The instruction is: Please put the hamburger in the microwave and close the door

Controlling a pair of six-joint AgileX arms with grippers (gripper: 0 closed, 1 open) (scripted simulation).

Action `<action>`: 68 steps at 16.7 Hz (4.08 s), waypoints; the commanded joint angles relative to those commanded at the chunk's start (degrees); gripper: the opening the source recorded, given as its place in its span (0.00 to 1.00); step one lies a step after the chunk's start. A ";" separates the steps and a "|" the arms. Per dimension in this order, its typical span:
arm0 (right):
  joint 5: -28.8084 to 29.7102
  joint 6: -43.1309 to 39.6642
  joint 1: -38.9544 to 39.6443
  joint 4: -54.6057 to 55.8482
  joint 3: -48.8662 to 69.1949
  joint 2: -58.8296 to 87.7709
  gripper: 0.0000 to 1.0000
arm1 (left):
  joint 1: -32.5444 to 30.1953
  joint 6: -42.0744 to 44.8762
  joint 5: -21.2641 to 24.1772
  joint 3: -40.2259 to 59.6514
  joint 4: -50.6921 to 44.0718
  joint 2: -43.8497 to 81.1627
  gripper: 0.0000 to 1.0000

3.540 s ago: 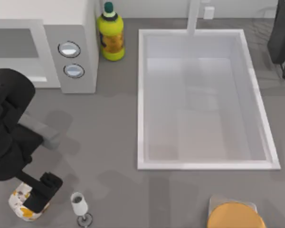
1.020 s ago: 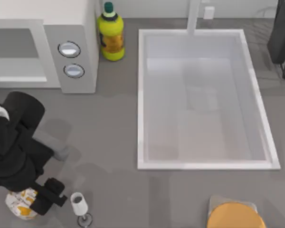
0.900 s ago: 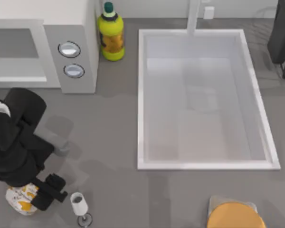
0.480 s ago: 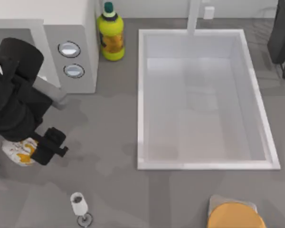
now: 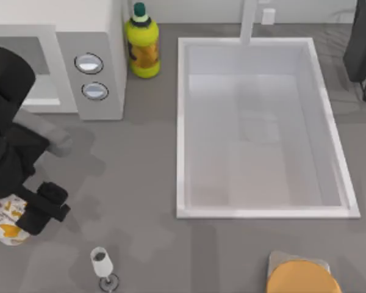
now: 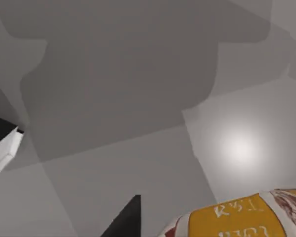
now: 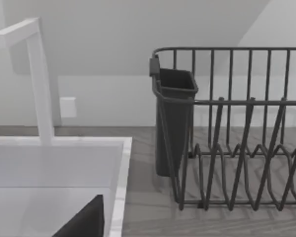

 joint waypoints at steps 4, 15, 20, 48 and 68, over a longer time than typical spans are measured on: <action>0.00 0.00 0.00 0.00 0.00 0.00 1.00 | -0.50 0.24 1.45 -0.74 -1.61 -0.60 0.00; 0.00 0.00 0.00 0.00 0.00 0.00 1.00 | 7.30 -0.51 0.91 0.97 17.91 5.96 0.00; 0.00 0.00 0.00 0.00 0.00 0.00 1.00 | 14.62 -1.41 1.42 0.73 41.73 11.31 0.00; 0.00 0.00 0.00 0.00 0.00 0.00 1.00 | 25.62 -10.33 11.49 -10.63 113.07 37.69 0.00; 0.00 0.00 0.00 0.00 0.00 0.00 1.00 | 23.58 -11.03 9.37 17.37 103.94 49.59 0.00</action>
